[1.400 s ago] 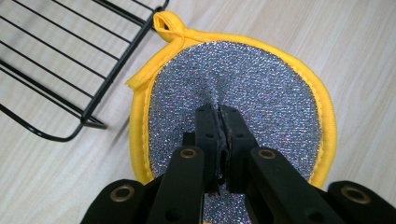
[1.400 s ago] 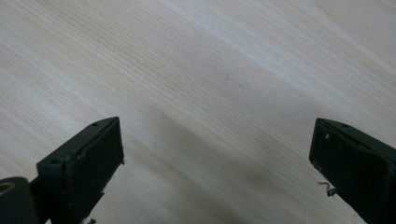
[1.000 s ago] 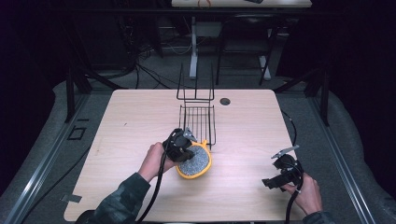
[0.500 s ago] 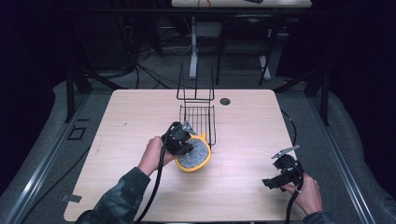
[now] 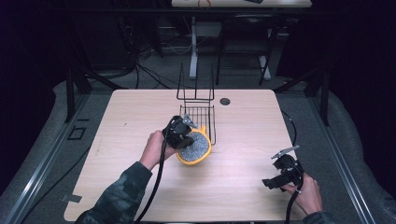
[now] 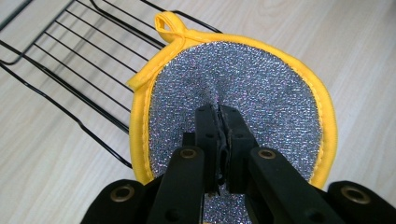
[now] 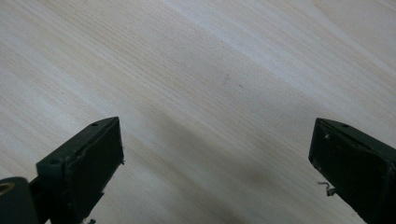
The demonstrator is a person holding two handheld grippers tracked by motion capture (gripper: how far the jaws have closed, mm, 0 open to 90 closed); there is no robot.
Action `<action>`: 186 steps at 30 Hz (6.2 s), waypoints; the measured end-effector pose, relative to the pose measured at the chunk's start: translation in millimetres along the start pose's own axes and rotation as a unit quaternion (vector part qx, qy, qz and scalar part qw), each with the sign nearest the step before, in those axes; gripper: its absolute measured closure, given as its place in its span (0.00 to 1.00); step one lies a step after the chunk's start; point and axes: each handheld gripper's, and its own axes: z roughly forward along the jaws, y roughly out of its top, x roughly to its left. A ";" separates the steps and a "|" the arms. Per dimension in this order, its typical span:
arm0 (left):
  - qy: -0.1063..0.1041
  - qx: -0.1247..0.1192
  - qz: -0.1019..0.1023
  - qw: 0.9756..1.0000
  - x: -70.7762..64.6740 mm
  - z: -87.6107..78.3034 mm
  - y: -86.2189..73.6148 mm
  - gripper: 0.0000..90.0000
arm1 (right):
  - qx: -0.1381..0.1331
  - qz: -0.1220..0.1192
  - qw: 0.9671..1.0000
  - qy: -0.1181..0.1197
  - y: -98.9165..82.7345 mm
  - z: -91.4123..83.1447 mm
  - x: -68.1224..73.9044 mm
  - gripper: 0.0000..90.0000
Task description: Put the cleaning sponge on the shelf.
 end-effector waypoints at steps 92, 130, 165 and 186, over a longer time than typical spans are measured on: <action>0.110 -0.048 -0.067 0.990 47.3 84.3 17.5 0.97 | 0.009 -0.004 1.000 0.008 -0.2 2.6 0.6 0.03; 0.092 -0.064 -0.117 0.987 42.0 73.0 -1.5 0.22 | -0.001 -0.004 1.000 0.013 -0.6 2.4 0.4 0.03; 0.103 -0.094 -0.136 0.981 29.2 14.5 -44.2 0.14 | 0.000 -0.006 1.000 0.005 0.0 -0.2 2.7 0.03; 0.107 -0.053 -0.141 0.983 9.9 -35.8 -105.1 0.05 | -0.004 -0.005 1.000 0.003 -1.0 -1.4 4.4 0.02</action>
